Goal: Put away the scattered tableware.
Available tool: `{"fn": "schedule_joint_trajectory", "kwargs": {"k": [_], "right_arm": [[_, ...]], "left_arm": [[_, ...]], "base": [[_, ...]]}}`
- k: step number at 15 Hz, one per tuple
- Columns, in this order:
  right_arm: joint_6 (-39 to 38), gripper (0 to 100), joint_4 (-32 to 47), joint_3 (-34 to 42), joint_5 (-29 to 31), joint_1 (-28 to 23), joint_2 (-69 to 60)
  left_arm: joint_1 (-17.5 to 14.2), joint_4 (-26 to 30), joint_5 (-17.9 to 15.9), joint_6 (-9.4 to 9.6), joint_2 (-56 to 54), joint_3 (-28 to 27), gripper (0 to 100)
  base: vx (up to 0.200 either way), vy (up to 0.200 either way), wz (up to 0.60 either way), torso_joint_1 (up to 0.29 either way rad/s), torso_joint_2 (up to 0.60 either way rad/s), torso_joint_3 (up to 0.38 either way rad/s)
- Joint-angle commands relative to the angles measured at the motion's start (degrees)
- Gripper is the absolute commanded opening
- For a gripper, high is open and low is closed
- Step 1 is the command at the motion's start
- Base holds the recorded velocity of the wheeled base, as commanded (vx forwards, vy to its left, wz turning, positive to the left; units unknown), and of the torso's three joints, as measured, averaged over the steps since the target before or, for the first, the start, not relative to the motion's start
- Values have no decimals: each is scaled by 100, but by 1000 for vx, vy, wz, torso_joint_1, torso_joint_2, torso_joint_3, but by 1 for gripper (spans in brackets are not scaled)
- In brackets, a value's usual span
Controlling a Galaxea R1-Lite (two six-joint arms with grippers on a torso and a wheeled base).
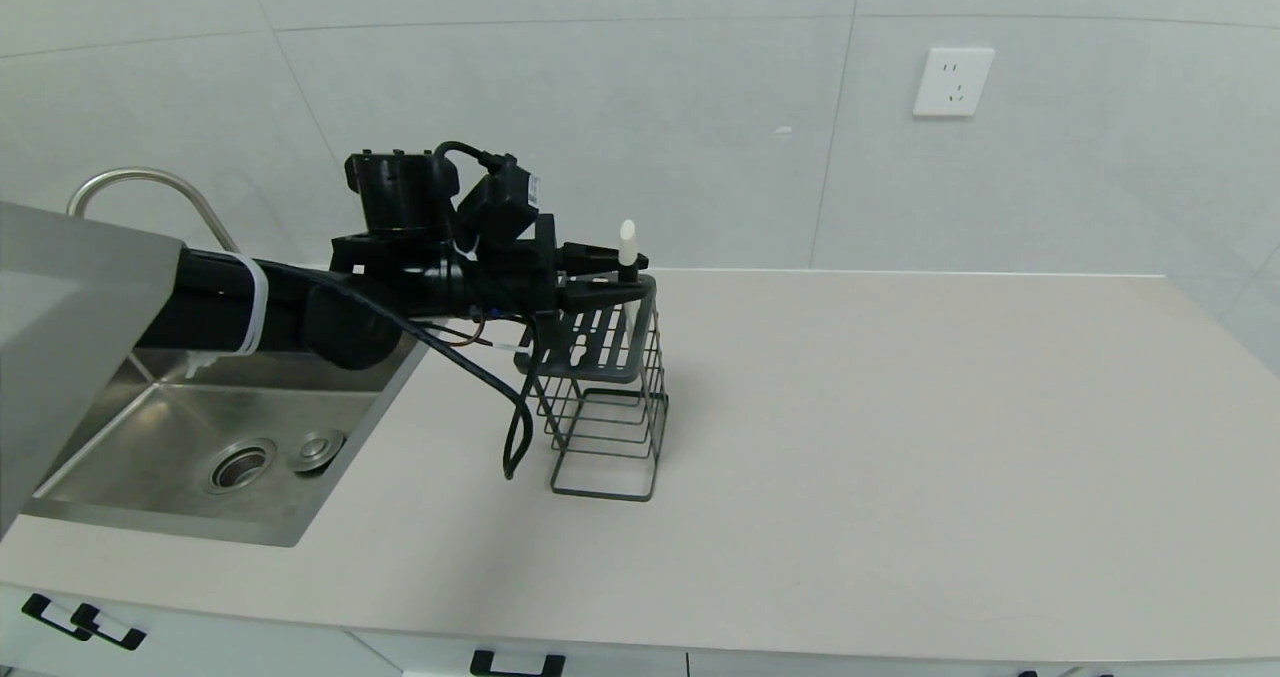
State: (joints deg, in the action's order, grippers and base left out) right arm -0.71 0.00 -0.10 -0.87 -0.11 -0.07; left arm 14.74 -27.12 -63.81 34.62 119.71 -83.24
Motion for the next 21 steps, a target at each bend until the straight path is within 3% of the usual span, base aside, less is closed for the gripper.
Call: {"fn": "schedule_joint_trajectory", "kwargs": {"k": [1,13,14,21], "right_arm": [[0,0,0,1,-1,2,7],[0,0,0,1,-1,-7,7],[0,0,0,1,-1,-7,7],[0,0,0,1,-1,2,7]], "left_arm": [[-15,-21,0,1,43,62,0],[-32,-21,26,-8,131,53,0],[-41,-21,35,-8,149,53,100],[-41,-30,44,10,158,53,100]], "base": [[0,0,0,0,0,0],[0,0,0,0,0,0],[0,0,0,0,0,0],[0,0,0,0,0,0]]}}
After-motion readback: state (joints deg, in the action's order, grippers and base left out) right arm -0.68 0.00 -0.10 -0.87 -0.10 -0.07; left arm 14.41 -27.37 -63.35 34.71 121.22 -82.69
